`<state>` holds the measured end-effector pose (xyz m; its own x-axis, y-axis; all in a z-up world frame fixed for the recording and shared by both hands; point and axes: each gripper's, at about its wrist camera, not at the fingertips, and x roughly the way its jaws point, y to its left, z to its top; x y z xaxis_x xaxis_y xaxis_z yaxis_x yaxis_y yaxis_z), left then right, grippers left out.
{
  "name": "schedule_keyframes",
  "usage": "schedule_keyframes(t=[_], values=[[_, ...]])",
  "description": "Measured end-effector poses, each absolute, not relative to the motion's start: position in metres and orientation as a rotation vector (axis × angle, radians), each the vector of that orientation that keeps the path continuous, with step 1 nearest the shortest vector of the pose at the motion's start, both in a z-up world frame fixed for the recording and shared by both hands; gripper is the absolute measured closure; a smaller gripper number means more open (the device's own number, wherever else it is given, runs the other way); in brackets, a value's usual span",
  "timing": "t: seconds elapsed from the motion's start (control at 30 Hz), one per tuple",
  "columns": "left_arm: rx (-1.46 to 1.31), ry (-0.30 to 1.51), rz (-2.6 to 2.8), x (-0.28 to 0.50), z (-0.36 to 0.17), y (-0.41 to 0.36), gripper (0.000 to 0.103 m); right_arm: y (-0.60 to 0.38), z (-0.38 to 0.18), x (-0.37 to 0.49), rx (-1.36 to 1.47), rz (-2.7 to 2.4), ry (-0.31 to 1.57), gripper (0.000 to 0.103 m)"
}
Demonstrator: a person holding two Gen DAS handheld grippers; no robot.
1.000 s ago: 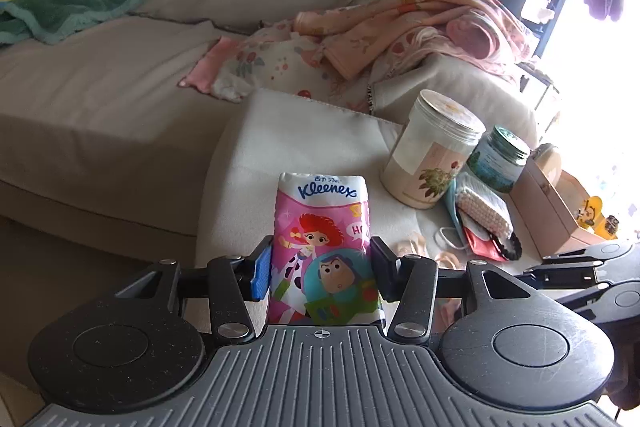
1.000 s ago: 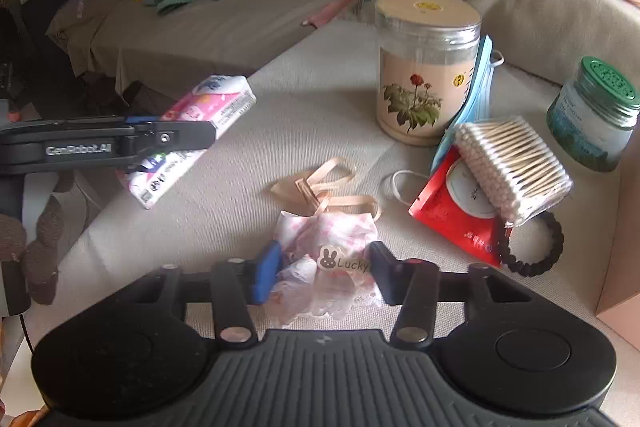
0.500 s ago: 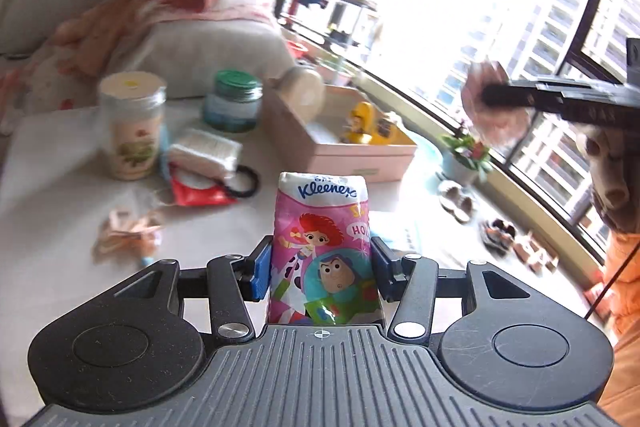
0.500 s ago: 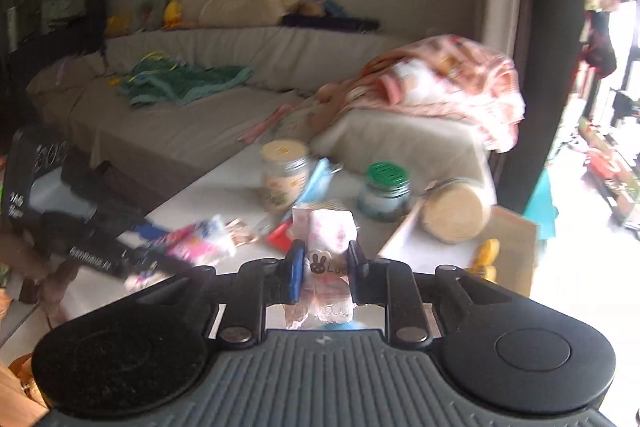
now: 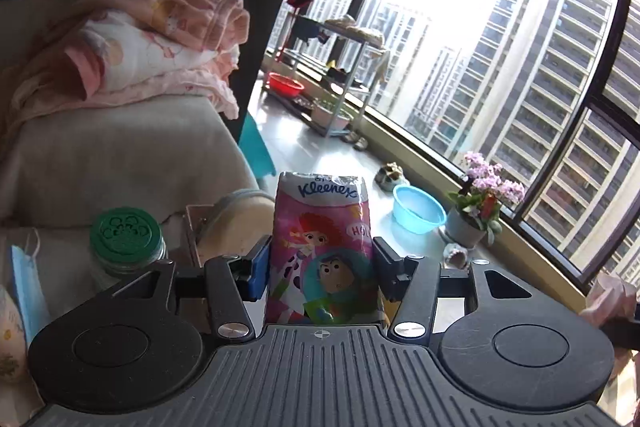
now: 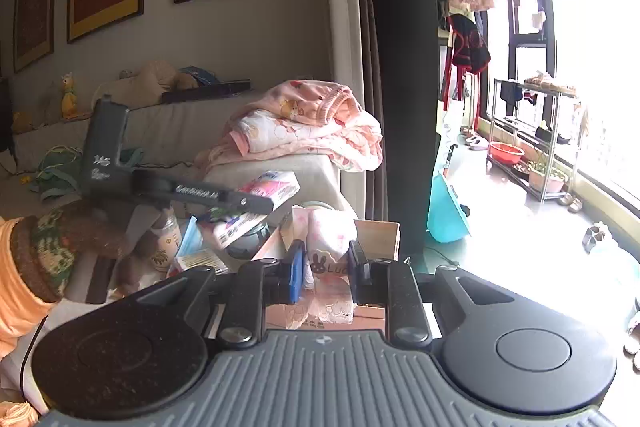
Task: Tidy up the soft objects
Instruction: 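Carry the tissue pack to the box with the left tool while the right grasps the lace sock, then lower the pink lace sock into the pink box and open the right tool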
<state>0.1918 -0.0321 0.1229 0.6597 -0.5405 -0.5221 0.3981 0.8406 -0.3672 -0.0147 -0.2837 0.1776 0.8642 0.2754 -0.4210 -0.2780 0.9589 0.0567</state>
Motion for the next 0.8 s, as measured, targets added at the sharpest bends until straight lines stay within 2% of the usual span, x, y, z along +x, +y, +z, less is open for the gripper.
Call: schedule_keyframes(t=[0.07, 0.17, 0.23, 0.4, 0.57, 0.77, 0.8], values=[[-0.186, 0.757, -0.490, 0.223, 0.095, -0.045, 0.046, -0.290, 0.169, 0.001, 0.010, 0.265, 0.471, 0.081], [-0.060, 0.691, -0.432, 0.231, 0.078, -0.056, 0.047, -0.296, 0.157, 0.028, 0.021, 0.225, 0.515, 0.081], [-0.097, 0.652, -0.463, 0.229, 0.081, -0.047, 0.047, -0.297, 0.151, 0.050, 0.028, 0.210, 0.540, 0.081], [-0.182, 0.603, -0.523, 0.192, 0.099, -0.013, 0.047, -0.282, 0.147, 0.115, 0.052, 0.218, 0.580, 0.081], [-0.189, 0.627, -0.571, 0.150, 0.092, 0.014, 0.047, -0.247, 0.142, 0.199, 0.035, 0.195, 0.631, 0.081], [-0.174, 0.650, -0.512, 0.108, 0.078, 0.062, 0.047, -0.213, 0.073, 0.296, 0.031, 0.124, 0.977, 0.081], [-0.160, 0.644, -0.498, 0.100, 0.076, 0.072, 0.047, -0.209, 0.062, 0.305, 0.043, 0.138, 1.038, 0.077]])
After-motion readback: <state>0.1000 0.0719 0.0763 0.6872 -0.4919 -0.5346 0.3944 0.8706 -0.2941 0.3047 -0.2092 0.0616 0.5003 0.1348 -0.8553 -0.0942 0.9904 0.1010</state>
